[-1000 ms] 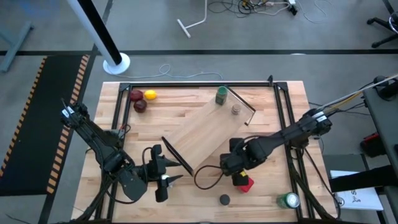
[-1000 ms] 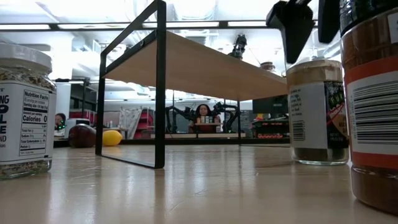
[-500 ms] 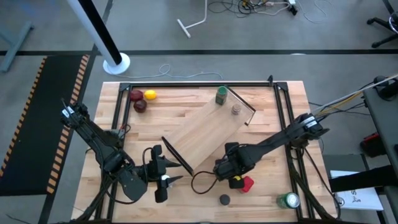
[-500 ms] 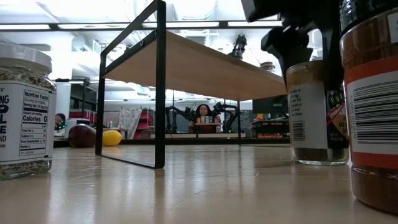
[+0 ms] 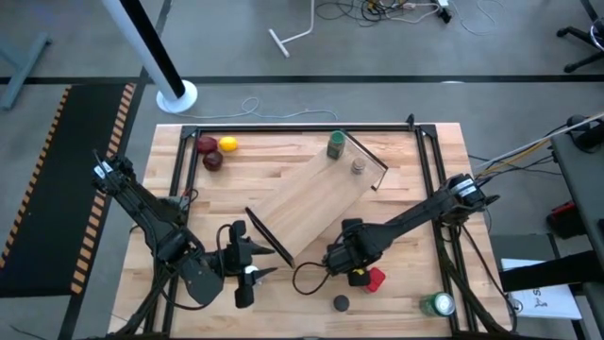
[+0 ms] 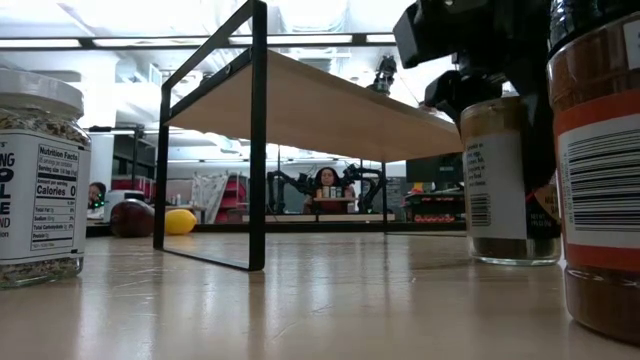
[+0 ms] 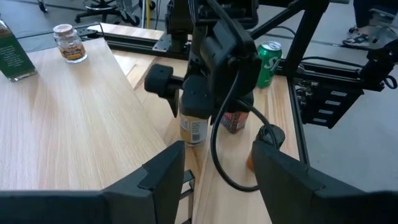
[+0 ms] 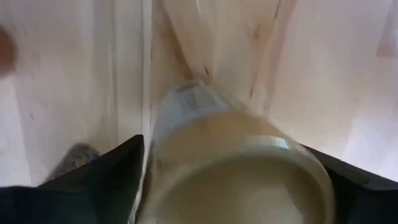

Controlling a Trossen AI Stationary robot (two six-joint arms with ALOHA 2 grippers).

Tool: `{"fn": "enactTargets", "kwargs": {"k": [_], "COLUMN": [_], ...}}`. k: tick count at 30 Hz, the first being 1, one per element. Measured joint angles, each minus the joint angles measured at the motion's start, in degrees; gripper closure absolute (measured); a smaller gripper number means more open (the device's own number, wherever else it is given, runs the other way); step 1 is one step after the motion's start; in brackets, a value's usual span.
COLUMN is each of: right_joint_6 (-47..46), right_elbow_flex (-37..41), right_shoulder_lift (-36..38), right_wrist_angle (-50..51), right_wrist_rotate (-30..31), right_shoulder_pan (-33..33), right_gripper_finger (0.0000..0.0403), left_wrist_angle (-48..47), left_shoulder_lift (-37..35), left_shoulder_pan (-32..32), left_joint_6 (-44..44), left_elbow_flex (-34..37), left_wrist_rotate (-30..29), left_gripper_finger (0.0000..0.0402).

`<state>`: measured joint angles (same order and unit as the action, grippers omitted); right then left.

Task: Shelf spices
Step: Put the gold seasoning bottle on the shelf

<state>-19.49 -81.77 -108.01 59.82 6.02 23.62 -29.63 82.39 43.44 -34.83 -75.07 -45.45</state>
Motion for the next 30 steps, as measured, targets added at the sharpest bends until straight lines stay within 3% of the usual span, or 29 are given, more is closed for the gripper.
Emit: {"fn": "enactTargets", "kwargs": {"k": [6,14,20,25,30], "right_joint_6": [0.13,-0.02,-0.87,2.07,6.08], "right_elbow_flex": [0.06,-0.17,-4.55,-11.31,-20.65], "right_shoulder_lift": [0.04,0.08,1.89,4.64,6.50], "right_wrist_angle": [-0.60,0.17,7.99,11.53,14.07], "right_wrist_rotate": [-0.09,-3.33,-8.01,-6.89,1.98], "right_shoulder_pan": [-0.02,-0.02,0.02,-0.02,-0.43], "right_gripper_finger": [0.0143,0.0143,0.0143,0.0143,0.0143], "left_wrist_angle": [0.03,0.03,0.03,0.03,0.20], "left_shoulder_lift": [-0.02,-0.02,-0.02,-0.02,-0.02], "left_shoulder_pan": [0.00,0.00,0.00,-0.07,-0.07], "left_joint_6": [0.00,-0.02,0.00,0.00,0.00], "left_elbow_flex": [0.00,0.00,0.00,0.00,0.00], "left_wrist_rotate": [0.00,0.00,0.00,0.00,-0.03], "left_gripper_finger": [0.0230,0.0227,0.0231,0.0231,0.0226]}}
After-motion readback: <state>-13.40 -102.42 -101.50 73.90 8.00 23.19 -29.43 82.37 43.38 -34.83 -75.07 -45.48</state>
